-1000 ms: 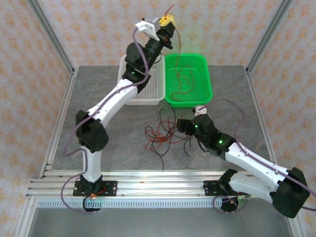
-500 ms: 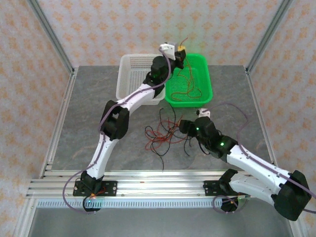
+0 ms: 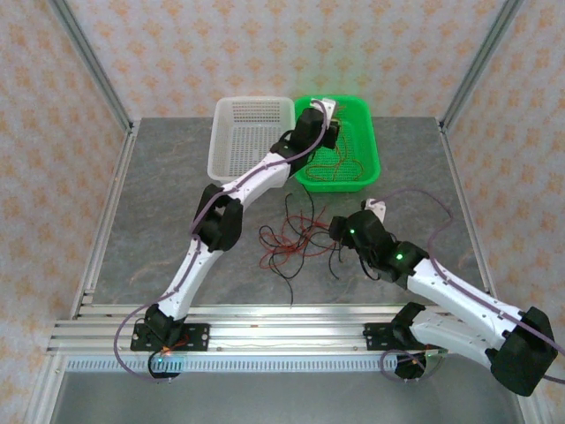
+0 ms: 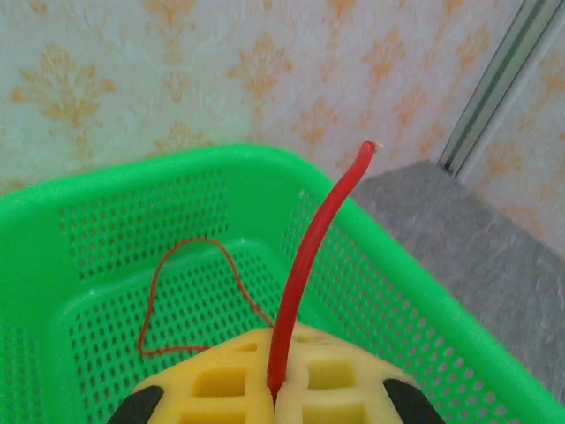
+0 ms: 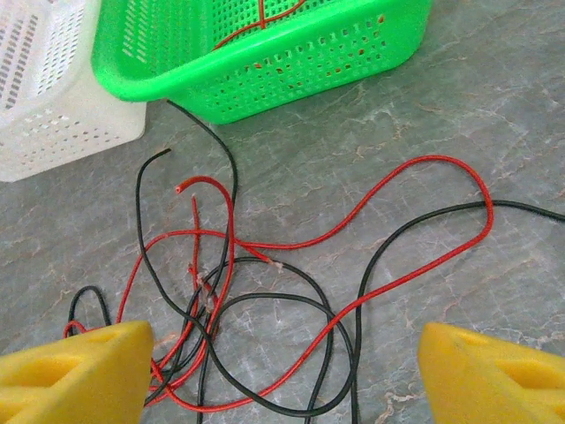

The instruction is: Untangle the cables

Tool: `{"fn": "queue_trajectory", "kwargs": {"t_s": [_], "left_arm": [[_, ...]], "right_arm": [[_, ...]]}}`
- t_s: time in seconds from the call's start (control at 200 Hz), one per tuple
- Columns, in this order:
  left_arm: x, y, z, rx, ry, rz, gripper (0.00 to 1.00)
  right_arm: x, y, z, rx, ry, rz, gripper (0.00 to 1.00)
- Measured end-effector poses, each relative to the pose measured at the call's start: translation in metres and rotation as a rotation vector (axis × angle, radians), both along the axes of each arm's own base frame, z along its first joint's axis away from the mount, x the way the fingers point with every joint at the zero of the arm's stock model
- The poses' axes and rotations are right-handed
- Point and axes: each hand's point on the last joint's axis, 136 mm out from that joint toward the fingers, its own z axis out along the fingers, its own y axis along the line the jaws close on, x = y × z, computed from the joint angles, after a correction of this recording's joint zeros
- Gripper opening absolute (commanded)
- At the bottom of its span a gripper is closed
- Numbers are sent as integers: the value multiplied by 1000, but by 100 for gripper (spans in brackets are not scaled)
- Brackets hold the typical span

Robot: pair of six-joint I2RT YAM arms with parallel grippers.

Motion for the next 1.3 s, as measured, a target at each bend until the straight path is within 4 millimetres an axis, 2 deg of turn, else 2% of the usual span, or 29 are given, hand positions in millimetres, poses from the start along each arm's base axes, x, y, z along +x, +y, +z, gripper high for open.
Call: {"fn": "queue_trajectory", "kwargs": {"t_s": [0.085,0.22,0.305,0.47,0.711,0.816,0.911,1.036,1.136,1.206,1.301], "left_arm": [[-6,1,-12,48,40,5,20],[-15,-1,-29,108,93,-3,44],[-18,-1,-35,123,119,-2,53],[-19,-1,-32,142,132,-7,61],[-25,2,-23,165,139,-15,61],[-35,6,5,158,129,-18,60],[-58,14,53,132,90,-27,60],[-109,34,138,61,-8,-47,61],[-157,58,197,-15,-100,-60,62],[-186,78,218,-64,-150,-59,62],[-213,100,215,-101,-171,-54,62]], "right_arm": [[0,-1,-1,7,10,-13,78],[0,0,-6,13,30,-22,78],[-1,2,-10,15,49,-17,78],[-2,6,-17,25,82,-10,78],[2,26,-36,18,145,60,73],[14,37,-44,-15,148,91,71],[30,45,-49,-51,129,99,69],[53,49,-55,-99,91,66,65],[69,48,-63,-121,75,27,56],[78,47,-69,-128,70,4,50],[89,49,-76,-133,63,-11,44]]}}
